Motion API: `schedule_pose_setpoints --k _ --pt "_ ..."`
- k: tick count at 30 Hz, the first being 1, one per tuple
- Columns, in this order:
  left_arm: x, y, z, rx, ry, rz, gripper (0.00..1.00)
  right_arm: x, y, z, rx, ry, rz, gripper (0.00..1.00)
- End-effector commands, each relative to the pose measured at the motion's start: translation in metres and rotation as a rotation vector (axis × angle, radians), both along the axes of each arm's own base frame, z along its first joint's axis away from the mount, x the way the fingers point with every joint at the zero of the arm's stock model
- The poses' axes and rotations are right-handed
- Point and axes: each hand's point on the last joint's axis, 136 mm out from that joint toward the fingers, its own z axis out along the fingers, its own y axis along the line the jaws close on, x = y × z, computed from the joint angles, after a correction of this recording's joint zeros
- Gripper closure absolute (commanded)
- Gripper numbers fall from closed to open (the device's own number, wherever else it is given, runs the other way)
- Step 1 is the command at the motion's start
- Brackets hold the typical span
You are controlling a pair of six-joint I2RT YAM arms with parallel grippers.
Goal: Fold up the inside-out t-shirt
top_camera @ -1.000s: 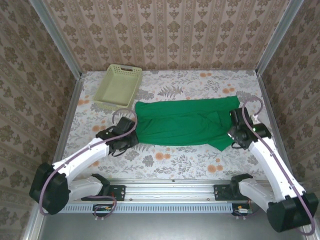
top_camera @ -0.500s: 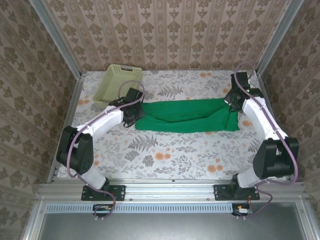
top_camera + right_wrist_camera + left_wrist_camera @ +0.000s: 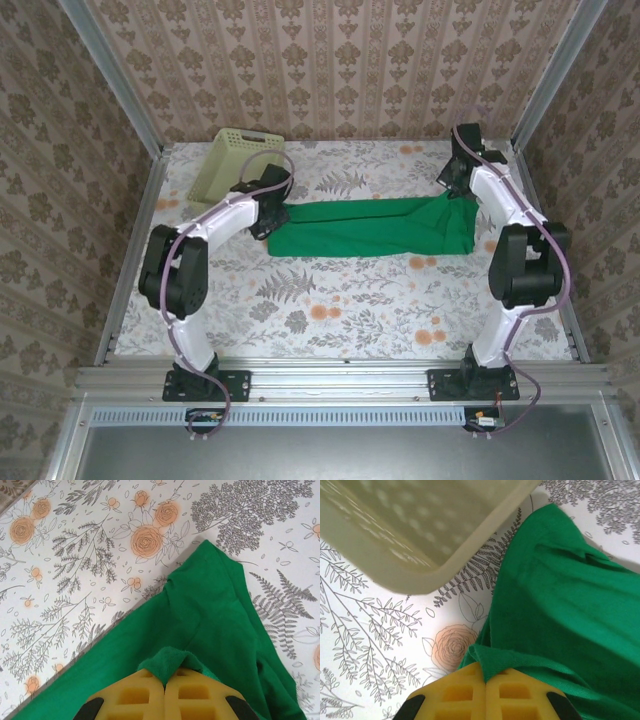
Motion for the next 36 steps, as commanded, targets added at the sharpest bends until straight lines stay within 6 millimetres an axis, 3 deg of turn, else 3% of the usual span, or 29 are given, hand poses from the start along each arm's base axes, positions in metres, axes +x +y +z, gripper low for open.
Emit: schedule_pose_setpoints --k 1,5,8,10,14,17,20,26,31,34,36 --pt "0.009 0.010 0.001 0.049 0.001 0.016 0.97 0.016 -0.003 0.000 -0.016 -0.007 0.010 1.00" --pt "0.017 0.002 -0.006 0.050 0.024 -0.011 0.89 0.022 -0.005 -0.014 -0.023 0.028 0.015 0.97" --pt "0.020 -0.001 -0.005 0.043 0.027 -0.033 0.69 0.020 -0.008 -0.016 -0.041 0.057 0.009 0.74" --pt "0.020 -0.004 0.006 0.052 0.008 -0.058 0.59 0.014 -0.011 -0.009 -0.066 0.065 0.007 0.61" --pt "0.010 -0.013 0.042 0.118 -0.053 -0.143 0.45 -0.017 -0.013 0.005 -0.092 0.077 0.032 0.55" --pt "-0.004 -0.034 0.050 0.100 -0.091 -0.236 0.40 -0.049 -0.012 0.000 -0.074 0.091 0.047 0.51" --pt "-0.017 -0.056 0.036 0.030 -0.085 -0.318 0.40 -0.079 -0.012 -0.023 0.031 0.119 0.044 0.52" --pt "-0.021 -0.087 -0.006 -0.068 -0.037 -0.432 0.40 -0.114 -0.017 -0.063 0.184 0.137 0.038 0.49" --pt "-0.019 -0.085 -0.032 -0.071 0.013 -0.429 0.39 -0.119 -0.017 -0.081 0.219 0.152 0.023 0.46" --pt "-0.022 -0.068 -0.049 -0.050 0.081 -0.367 0.40 -0.119 -0.020 -0.096 0.248 0.181 -0.011 0.47" --pt "-0.025 -0.063 -0.058 -0.068 0.109 -0.354 0.41 -0.112 -0.022 -0.103 0.261 0.179 -0.015 0.53"
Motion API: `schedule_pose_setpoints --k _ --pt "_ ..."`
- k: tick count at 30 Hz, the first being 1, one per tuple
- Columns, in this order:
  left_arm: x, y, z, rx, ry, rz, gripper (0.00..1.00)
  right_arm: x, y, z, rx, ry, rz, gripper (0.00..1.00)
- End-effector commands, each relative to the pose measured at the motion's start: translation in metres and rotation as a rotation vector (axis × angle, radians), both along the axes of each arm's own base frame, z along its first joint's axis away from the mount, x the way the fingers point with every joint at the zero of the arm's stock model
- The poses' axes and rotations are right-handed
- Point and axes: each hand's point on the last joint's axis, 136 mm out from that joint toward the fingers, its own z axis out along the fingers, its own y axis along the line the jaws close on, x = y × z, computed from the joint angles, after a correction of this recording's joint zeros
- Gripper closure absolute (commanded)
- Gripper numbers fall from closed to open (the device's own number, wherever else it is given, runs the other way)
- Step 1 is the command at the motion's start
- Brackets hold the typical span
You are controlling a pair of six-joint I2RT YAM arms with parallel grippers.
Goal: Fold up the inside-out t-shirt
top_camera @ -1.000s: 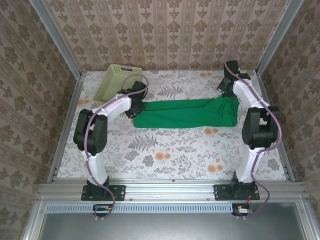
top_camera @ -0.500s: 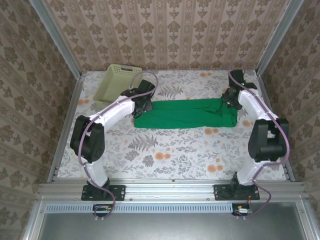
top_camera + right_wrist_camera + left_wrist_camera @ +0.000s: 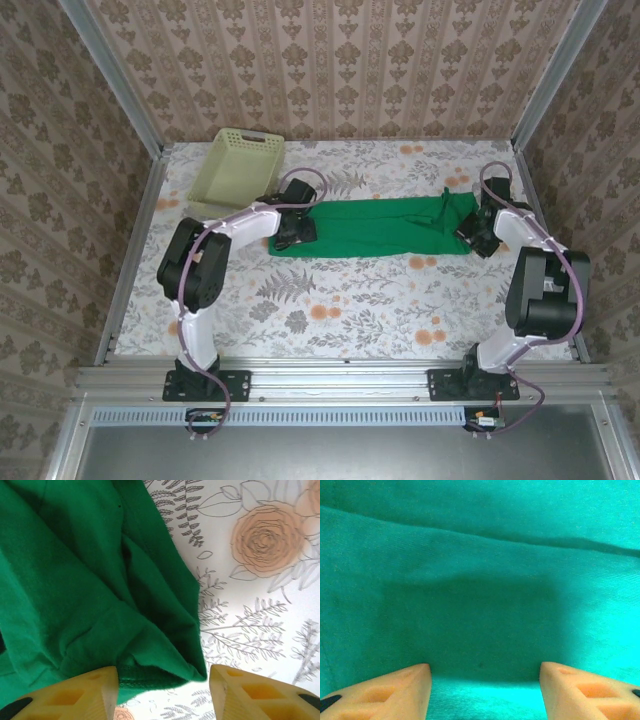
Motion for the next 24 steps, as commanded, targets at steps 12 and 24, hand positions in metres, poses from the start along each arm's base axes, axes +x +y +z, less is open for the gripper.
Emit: schedule_pose_setpoints --k 12,24 --pt "-0.014 0.035 -0.033 0.031 0.084 0.061 0.41 -0.001 -0.047 0.004 -0.152 0.044 -0.090 1.00" --pt "-0.023 0.047 -0.036 0.042 0.091 0.081 0.41 -0.010 -0.083 0.049 -0.374 0.078 -0.094 1.00"
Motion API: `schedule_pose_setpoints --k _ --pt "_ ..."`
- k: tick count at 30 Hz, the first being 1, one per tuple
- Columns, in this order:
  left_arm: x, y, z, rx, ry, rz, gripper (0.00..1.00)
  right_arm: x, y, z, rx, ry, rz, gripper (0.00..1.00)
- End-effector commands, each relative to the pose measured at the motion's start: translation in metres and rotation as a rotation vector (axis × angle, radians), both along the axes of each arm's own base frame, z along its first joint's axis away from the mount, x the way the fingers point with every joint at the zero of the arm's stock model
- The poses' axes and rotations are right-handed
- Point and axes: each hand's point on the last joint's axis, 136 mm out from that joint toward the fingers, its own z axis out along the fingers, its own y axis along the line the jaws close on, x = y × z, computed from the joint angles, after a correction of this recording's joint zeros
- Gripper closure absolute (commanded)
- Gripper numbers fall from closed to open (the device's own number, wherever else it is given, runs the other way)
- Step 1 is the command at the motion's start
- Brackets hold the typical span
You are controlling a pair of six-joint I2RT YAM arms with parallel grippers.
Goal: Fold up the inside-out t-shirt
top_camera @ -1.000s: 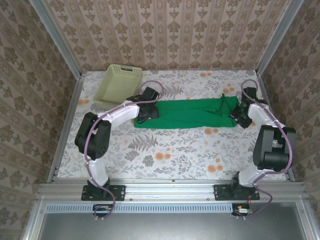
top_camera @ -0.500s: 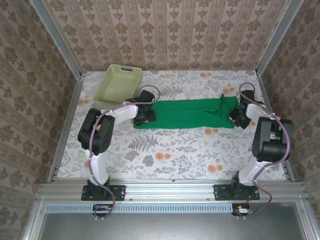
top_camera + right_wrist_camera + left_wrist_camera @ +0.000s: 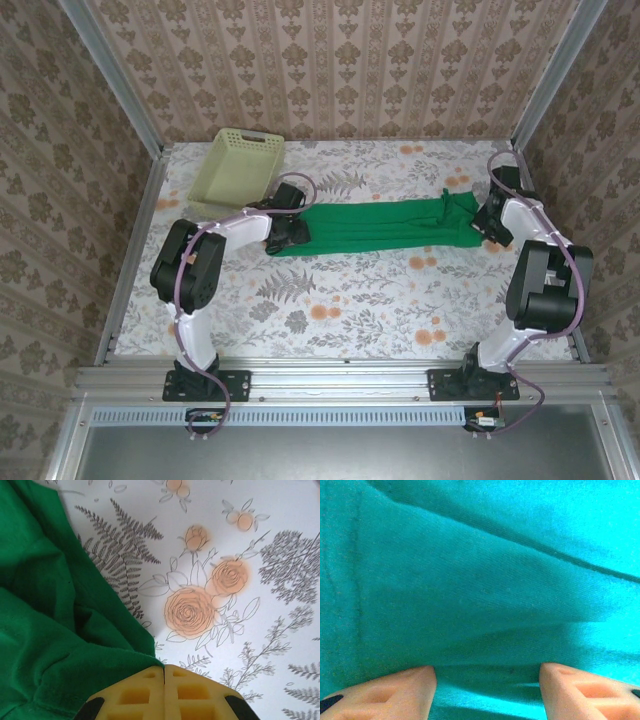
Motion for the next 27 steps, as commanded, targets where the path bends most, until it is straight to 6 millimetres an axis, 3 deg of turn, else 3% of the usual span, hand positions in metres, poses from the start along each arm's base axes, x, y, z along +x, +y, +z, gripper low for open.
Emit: schedule_pose_setpoints --k 1,5,7,9,12,14,19,22,24,27 --pt "-0.025 0.029 -0.026 0.080 0.114 0.041 0.41 -0.017 -0.026 0.021 -0.138 0.046 -0.034 0.98" --pt "-0.027 0.021 -0.020 0.067 0.104 0.017 0.40 -0.026 -0.017 0.020 -0.105 0.029 -0.028 0.70" --pt "-0.029 0.017 -0.018 0.070 0.103 0.006 0.40 -0.029 -0.005 0.021 -0.066 0.004 -0.007 0.61" --pt "-0.030 0.015 -0.017 0.070 0.103 0.002 0.41 -0.029 0.016 0.027 -0.012 -0.048 0.042 0.50" --pt "-0.031 0.013 -0.017 0.067 0.102 -0.001 0.41 -0.015 0.071 0.030 0.134 -0.167 0.195 0.32" --pt "-0.031 0.013 -0.017 0.066 0.103 0.002 0.41 -0.015 0.089 0.025 0.089 -0.102 0.250 0.23" --pt "-0.033 0.013 -0.018 0.068 0.107 0.003 0.40 -0.017 0.092 -0.012 0.041 0.048 0.231 0.19" --pt "-0.034 0.017 -0.019 0.079 0.108 0.008 0.40 -0.014 0.089 -0.029 -0.009 0.133 0.241 0.10" --pt "-0.036 0.020 -0.023 0.086 0.117 0.016 0.40 -0.020 0.071 -0.032 -0.083 0.186 0.192 0.04" --pt "-0.039 0.026 -0.027 0.092 0.128 0.032 0.40 -0.033 0.042 -0.035 -0.091 0.200 0.087 0.08"
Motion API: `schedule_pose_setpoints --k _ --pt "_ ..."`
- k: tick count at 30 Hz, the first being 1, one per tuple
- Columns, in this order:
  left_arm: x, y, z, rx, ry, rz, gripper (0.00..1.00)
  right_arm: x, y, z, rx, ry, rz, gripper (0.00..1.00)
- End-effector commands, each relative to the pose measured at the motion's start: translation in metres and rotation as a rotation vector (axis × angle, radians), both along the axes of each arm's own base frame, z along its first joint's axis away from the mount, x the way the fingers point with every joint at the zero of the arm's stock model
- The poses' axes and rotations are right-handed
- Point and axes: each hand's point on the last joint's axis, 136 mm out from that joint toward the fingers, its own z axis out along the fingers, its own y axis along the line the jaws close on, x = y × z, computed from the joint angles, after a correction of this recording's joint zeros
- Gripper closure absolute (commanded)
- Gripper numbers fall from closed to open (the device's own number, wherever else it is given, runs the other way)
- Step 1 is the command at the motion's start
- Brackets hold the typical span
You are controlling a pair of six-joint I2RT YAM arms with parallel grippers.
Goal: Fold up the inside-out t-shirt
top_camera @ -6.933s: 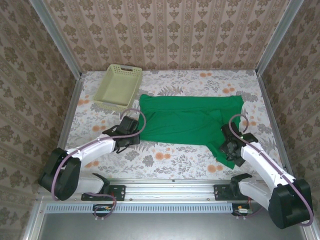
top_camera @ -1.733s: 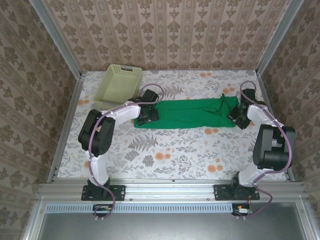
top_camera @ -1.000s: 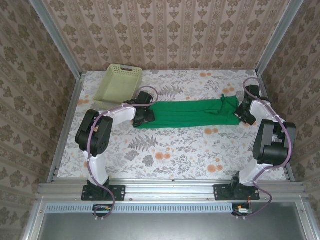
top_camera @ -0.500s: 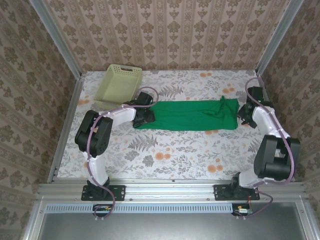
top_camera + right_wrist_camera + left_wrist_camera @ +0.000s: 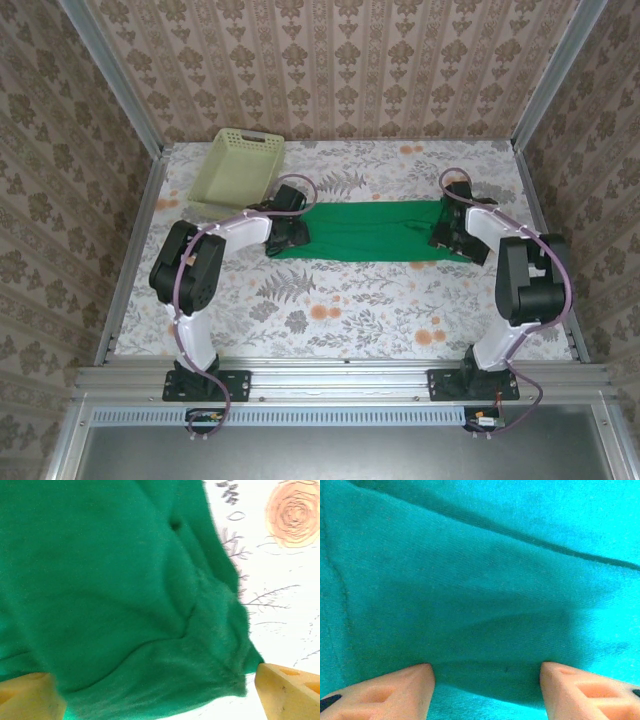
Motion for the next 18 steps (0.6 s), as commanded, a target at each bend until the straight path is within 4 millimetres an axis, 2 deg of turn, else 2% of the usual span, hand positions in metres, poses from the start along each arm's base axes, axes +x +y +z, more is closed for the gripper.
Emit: schedule_pose_setpoints --k 1,5,7,9,12,14,18 --pt "-0.036 0.028 -0.028 0.082 0.141 0.043 0.40 -0.016 -0.046 0.010 -0.084 0.011 -0.142 0.11" --pt "-0.038 0.035 -0.035 0.087 0.155 0.057 0.40 -0.024 -0.073 0.022 -0.105 -0.012 -0.193 0.22" --pt "-0.039 0.038 -0.037 0.089 0.160 0.062 0.40 -0.022 -0.080 0.031 -0.124 -0.023 -0.189 0.27" --pt "-0.039 0.039 -0.038 0.087 0.159 0.066 0.40 -0.015 -0.079 0.040 -0.116 -0.041 -0.169 0.28" --pt "-0.038 0.039 -0.039 0.082 0.162 0.064 0.40 -0.008 -0.062 0.055 -0.056 -0.104 -0.117 0.24" --pt "-0.037 0.038 -0.037 0.077 0.157 0.063 0.40 -0.010 -0.045 0.060 -0.025 -0.129 -0.068 0.20" --pt "-0.036 0.037 -0.036 0.071 0.152 0.060 0.40 -0.028 -0.005 0.045 0.133 -0.127 -0.005 0.22"
